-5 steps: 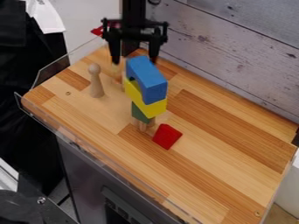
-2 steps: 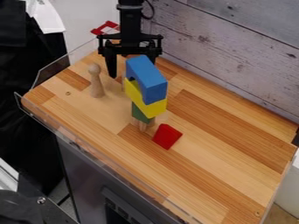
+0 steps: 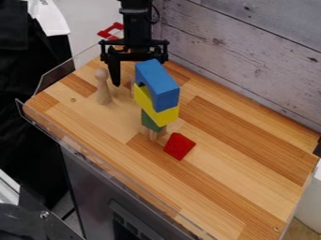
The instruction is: Move the square block to the top of the blue arch.
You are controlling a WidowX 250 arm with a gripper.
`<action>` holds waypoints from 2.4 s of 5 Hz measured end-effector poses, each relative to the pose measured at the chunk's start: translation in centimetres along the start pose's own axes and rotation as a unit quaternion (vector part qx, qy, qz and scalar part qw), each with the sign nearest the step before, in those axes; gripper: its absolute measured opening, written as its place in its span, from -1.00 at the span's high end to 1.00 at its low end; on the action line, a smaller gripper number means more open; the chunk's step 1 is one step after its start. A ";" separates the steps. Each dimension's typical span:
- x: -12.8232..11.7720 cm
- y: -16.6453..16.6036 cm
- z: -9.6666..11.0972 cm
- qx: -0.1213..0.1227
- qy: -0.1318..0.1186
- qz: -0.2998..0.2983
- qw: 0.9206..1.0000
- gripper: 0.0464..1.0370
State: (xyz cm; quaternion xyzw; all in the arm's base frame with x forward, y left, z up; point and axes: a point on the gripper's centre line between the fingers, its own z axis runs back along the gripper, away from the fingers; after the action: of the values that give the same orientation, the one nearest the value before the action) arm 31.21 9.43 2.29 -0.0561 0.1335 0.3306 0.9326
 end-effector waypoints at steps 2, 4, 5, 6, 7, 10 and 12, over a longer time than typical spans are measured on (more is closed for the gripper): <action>-0.2 -1.5 -0.8 -0.005 0.004 -0.010 1.000 -0.92; 0.0 -1.6 -1.7 -0.003 0.013 -0.005 1.000 -0.92; 0.3 -1.2 -1.6 -0.005 0.012 0.004 1.000 -0.93; 0.3 -1.0 -1.6 -0.002 0.011 0.007 1.000 -0.86; 0.6 -0.8 -1.7 -0.008 0.008 0.010 1.000 -0.59; 0.1 -1.1 3.9 -0.002 -0.033 -0.002 0.999 -0.59; -0.7 -1.8 11.1 -0.027 -0.105 -0.009 0.994 -0.59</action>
State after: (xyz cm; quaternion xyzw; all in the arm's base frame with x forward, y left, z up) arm 34.16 9.75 13.16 -0.0474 0.0257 0.3302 0.9424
